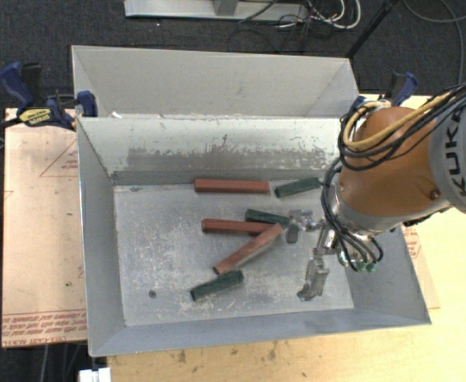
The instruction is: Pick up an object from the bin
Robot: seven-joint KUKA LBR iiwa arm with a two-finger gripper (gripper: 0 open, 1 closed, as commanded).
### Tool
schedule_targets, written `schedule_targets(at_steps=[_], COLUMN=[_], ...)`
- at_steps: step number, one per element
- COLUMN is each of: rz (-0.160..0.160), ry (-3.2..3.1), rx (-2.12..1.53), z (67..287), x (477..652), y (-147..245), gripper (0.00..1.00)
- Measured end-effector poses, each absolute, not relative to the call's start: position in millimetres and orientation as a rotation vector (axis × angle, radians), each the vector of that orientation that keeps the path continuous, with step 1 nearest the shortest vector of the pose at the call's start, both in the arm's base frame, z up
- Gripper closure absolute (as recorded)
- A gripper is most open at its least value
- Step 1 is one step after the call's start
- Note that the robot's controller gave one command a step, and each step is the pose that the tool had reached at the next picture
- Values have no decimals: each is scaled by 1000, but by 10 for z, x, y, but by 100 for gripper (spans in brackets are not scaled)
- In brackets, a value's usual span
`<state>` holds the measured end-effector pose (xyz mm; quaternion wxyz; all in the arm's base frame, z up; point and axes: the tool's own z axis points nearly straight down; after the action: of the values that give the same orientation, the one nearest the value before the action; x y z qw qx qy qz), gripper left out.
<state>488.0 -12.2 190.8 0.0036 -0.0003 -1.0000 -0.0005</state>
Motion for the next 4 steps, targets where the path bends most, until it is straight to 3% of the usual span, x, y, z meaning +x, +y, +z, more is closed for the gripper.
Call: schedule_targets(at_steps=[2,3,4], rz=[0,-1,-4], ry=[-3145,-3132,-3151], rx=[13,21,-135], z=[1908,2090,1878], x=[4927,4913,5024], y=[-109,138,317], gripper=[0,0,0])
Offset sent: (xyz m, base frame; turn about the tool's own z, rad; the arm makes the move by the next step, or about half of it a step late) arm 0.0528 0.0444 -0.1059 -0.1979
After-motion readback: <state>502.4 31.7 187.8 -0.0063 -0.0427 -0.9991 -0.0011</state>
